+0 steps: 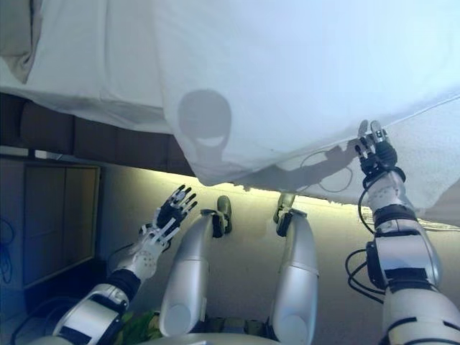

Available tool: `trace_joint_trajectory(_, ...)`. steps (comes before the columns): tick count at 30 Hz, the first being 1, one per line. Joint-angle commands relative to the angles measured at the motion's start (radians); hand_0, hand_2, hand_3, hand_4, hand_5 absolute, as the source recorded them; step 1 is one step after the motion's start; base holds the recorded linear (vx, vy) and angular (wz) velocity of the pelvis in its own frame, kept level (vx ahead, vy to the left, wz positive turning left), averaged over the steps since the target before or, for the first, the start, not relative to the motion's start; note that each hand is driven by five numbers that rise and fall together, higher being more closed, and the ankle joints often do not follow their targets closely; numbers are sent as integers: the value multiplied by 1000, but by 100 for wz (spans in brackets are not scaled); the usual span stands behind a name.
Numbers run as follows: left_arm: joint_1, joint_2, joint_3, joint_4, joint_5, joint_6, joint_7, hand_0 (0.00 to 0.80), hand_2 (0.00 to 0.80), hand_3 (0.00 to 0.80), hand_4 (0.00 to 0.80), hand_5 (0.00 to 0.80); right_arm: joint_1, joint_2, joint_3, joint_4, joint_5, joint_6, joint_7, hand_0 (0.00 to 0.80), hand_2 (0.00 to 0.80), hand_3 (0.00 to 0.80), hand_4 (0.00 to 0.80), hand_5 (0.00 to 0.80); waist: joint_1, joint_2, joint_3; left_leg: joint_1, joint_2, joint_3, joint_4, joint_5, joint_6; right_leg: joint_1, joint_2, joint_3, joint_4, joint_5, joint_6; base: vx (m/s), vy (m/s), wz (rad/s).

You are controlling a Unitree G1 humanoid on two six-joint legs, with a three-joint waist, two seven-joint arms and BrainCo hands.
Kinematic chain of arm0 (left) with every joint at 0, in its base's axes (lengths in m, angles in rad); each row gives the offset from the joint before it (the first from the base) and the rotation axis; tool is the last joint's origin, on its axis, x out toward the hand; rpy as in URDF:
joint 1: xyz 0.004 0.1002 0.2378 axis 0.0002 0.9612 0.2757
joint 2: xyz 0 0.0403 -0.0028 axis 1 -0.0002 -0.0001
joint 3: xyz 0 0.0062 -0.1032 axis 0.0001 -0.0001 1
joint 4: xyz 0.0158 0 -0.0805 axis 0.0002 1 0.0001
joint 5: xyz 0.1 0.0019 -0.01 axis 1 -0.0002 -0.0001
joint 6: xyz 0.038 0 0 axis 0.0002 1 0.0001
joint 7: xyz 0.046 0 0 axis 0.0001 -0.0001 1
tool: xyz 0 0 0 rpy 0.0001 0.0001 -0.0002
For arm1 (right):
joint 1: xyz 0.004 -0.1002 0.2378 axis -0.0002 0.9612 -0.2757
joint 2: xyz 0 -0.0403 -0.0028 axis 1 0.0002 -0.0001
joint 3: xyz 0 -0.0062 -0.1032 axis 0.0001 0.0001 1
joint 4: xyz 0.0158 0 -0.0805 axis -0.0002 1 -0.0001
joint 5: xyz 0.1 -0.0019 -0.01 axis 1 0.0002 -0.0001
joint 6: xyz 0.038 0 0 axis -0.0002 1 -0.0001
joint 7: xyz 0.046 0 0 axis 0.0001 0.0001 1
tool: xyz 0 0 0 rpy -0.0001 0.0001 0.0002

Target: Make the bed neatly

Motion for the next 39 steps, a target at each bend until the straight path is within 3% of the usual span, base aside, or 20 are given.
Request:
trace_joint_trajectory(1,81,24,-14,-73,-40,-46,-27,0,0,0,0,0,-94,-128,0,-26,7,-29,32,0,0,0,0,0,24,30,-1,-22,25,-45,-1,9,1,29,-31,66,53,-42,73,42,-48,2)
trace_joint_trajectory(12,179,67,-6,-152,-63,-56,-47,0,0,0,0,0,-245,-236,59,-66,-46,-17,49,0,0,0,0,0,45,37,-1,-45,34,-65,14,27,-4,11,-24,53,108,-67,49,42,-31,1)
trace_joint_trajectory(24,240,78,0,-154,-65,-33,-80,0,0,0,0,0,-358,-305,107,-76,-93,-6,72,0,0,0,0,0,62,33,-1,35,50,-62,-51,66,-25,85,-20,29,94,-86,37,16,3,0)
trace_joint_trajectory(25,246,78,0,-155,-63,-33,-83,0,0,0,0,0,-360,-310,109,-79,-91,-13,79,480,480,480,480,480,63,32,-1,42,50,-61,-57,69,-28,91,-20,28,91,-85,38,0,0,0)
trace_joint_trajectory(26,249,77,2,-156,-61,-31,-83,0,0,0,0,0,-365,-312,110,-84,-95,-19,83,800,800,800,800,800,64,31,-1,48,51,-60,-62,72,-29,97,-20,26,88,-86,37,0,0,0)
trace_joint_trajectory(31,258,77,6,-156,-55,-25,-86,0,0,0,0,0,-361,-318,117,-92,-96,11,115,800,800,800,800,800,66,25,-1,75,55,-53,-82,81,-32,124,-22,16,71,-87,35,1,9,3)
trace_joint_trajectory(39,261,83,3,-167,-60,-34,-91,0,0,0,0,0,-345,-323,116,-87,-97,2,158,800,800,800,800,800,69,20,-1,107,58,-48,-102,89,-35,154,-25,5,53,-84,35,-1,2,0)
